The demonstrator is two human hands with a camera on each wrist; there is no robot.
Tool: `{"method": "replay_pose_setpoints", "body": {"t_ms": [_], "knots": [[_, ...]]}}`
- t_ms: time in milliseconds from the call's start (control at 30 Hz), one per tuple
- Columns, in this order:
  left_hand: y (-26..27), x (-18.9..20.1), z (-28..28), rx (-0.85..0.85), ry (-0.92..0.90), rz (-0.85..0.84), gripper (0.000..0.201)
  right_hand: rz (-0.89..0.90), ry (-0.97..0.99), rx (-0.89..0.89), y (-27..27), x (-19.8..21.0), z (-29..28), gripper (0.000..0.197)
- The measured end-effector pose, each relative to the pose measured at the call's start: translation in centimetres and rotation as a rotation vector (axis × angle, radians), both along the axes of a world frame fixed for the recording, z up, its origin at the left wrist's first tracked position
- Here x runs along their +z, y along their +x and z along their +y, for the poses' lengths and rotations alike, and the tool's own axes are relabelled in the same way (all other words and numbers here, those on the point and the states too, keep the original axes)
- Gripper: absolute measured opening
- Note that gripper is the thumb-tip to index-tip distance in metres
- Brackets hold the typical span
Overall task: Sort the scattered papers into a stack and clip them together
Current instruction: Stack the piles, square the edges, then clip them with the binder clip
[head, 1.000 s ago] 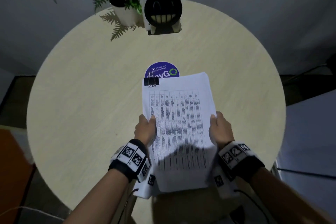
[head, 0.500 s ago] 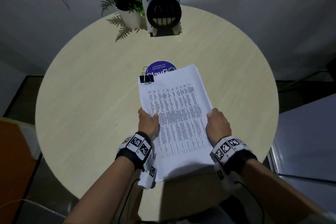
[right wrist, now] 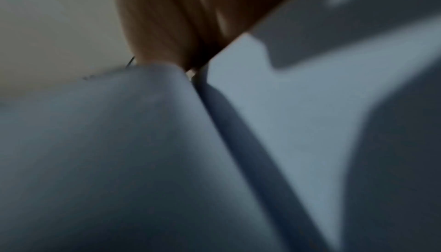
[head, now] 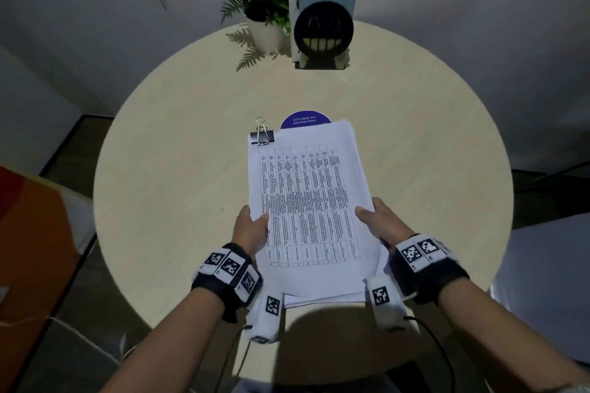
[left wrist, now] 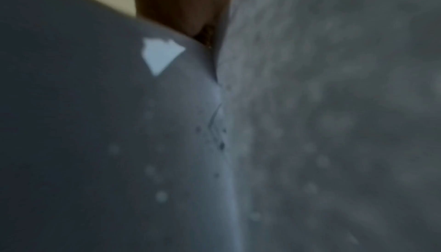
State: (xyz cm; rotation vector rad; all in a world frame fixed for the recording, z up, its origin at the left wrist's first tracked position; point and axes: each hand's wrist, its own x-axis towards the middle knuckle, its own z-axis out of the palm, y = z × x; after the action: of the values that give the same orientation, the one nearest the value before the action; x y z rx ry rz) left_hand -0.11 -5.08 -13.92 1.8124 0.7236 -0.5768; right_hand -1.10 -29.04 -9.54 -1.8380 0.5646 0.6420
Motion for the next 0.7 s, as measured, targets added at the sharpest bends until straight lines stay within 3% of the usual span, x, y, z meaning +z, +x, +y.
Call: {"method": "replay_pose_setpoints", "body": {"t_ms": [167, 300, 400, 600, 700], "knots": [[4.1, 1.9, 4.4, 0.066, 0.018, -0.108, 0.039, -0.042, 0.12, 0.099, 1.8, -1.3, 3.7, 0.044], [7.7, 3.5, 8.2, -0.144, 0.154, 0.022, 0.046, -0.1, 0.064, 0.081, 4.4, -1.8, 7.0, 0.044], [11.6, 4.9, 10.6, -0.307, 0.264, 0.053, 0.029, -0.066, 0.053, 0.091, 6.2, -2.6, 8.1, 0.045], [22.4, 6.4, 13.2, -0.425, 0.571, -0.096, 0.063, -0.038, -0.156, 0.132, 7.7, -1.7, 9.9, 0.039], [26.4, 6.1, 13.1, -0.46, 0.634, -0.149, 0.067, 0.005, -0.282, 0.182, 8.0, -0.6, 10.6, 0.042]]}}
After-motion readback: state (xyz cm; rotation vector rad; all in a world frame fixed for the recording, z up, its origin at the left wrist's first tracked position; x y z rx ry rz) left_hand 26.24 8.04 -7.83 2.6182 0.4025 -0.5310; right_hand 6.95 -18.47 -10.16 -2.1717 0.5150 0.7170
